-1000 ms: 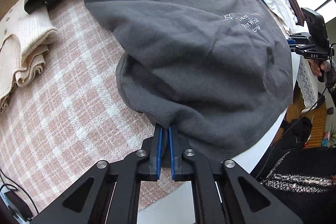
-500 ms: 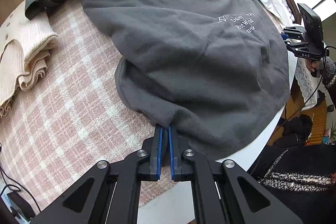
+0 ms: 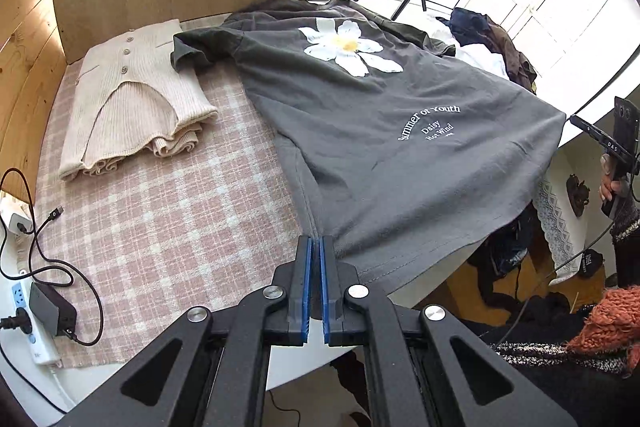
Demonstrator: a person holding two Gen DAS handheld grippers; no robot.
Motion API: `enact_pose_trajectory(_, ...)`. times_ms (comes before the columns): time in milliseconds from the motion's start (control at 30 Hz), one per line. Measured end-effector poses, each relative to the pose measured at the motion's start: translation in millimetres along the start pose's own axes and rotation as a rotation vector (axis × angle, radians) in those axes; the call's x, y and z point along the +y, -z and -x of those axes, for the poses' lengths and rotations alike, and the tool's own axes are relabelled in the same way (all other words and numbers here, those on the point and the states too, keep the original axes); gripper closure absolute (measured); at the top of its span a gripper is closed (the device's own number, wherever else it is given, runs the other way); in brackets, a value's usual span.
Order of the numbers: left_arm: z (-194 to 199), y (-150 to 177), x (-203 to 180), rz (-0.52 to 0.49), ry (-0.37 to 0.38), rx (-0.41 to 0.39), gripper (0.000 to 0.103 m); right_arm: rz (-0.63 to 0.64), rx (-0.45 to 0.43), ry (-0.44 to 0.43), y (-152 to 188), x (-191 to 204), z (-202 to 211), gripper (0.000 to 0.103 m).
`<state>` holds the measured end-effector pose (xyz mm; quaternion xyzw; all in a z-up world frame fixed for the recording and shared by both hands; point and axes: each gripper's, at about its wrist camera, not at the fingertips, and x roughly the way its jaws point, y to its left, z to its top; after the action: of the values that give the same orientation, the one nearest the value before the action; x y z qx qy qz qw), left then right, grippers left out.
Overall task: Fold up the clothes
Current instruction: 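Lift and stretch the hoodie hem between both tools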
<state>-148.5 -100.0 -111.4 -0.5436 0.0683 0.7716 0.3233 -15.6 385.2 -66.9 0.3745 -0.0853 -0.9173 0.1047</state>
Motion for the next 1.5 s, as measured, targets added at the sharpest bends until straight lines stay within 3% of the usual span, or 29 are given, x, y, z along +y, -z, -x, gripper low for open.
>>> enact_pose_trajectory(100, -17.6, 1.3, 6.9, 0.010, -0.018, 0.038, 0.100, -0.072, 0.018, 0.063, 5.3, -20.2, -9.7, 0.102)
enact_pose_trajectory(200, -56.0, -3.3, 21.4, 0.047, -0.008, 0.112, 0.100, -0.116, 0.174, 0.139, 22.7, -47.2, -58.6, 0.102)
enact_pose_trajectory(300, -75.5, 4.0, 24.2, 0.041, -0.020, 0.164, 0.099, -0.142, 0.316, 0.087, 52.8, -50.6, -102.2, 0.098)
enact_pose_trajectory(400, -72.3, 14.4, 24.3, 0.042, -0.016, 0.169, 0.098, -0.102, 0.387, 0.039, 79.5, -30.2, -126.4, 0.094)
enact_pose_trajectory(467, -62.3, 21.3, 24.4, 0.041, -0.015, 0.156, 0.098, -0.067, 0.415, 0.034, 95.2, -15.3, -136.7, 0.074)
enact_pose_trajectory(533, -54.0, 27.3, 24.8, 0.044, -0.017, 0.149, 0.094, -0.055, 0.444, 0.036, 107.2, -6.6, -146.0, 0.065)
enact_pose_trajectory(633, -53.8, 34.2, 26.5, 0.038, -0.005, 0.157, 0.076, -0.049, 0.483, 0.030, 119.2, 3.6, -154.9, 0.065)
enact_pose_trajectory(800, -81.2, 33.6, 29.0, 0.004, -0.046, 0.194, 0.076, -0.005, 0.518, 0.031, 127.4, 17.8, -159.1, 0.064)
enact_pose_trajectory(900, -104.1, 29.2, 25.9, -0.019, -0.015, 0.216, 0.079, 0.004, 0.509, 0.004, 128.4, 21.6, -158.5, 0.064)
enact_pose_trajectory(933, -109.7, 27.9, 21.3, -0.036, -0.003, 0.222, 0.095, 0.007, 0.506, -0.006, 128.7, 22.9, -158.3, 0.082)
enact_pose_trajectory(967, -114.7, 26.4, 16.8, -0.051, 0.010, 0.227, 0.099, 0.010, 0.503, -0.015, 129.0, 24.2, -158.1, 0.100)
enact_pose_trajectory(1033, -110.4, 18.0, 11.8, -0.041, 0.031, 0.203, 0.100, -0.041, 0.472, -0.064, 117.0, 21.2, -151.9, 0.100)
enact_pose_trajectory(1100, -84.6, -0.1, 16.4, 0.003, 0.082, 0.131, 0.100, -0.066, 0.403, -0.099, 90.4, 18.8, -135.5, 0.100)
enact_pose_trajectory(1233, 5.1, -50.8, 35.1, 0.082, 0.084, -0.059, 0.100, -0.072, 0.161, -0.083, -8.9, 10.1, -72.8, 0.100)
enact_pose_trajectory(1300, 43.5, -63.8, 32.2, 0.079, 0.089, -0.117, 0.100, -0.061, 0.073, -0.076, -51.0, 10.3, -44.6, 0.100)
enact_pose_trajectory(1367, 63.1, -62.6, 18.3, 0.052, 0.109, -0.132, 0.100, -0.040, 0.012, -0.065, -80.5, 13.5, -20.2, 0.101)
enact_pose_trajectory(1500, 74.8, -48.9, -8.5, -0.016, 0.086, -0.121, 0.100, 0.024, -0.035, -0.041, -98.1, 24.2, 6.0, 0.101)
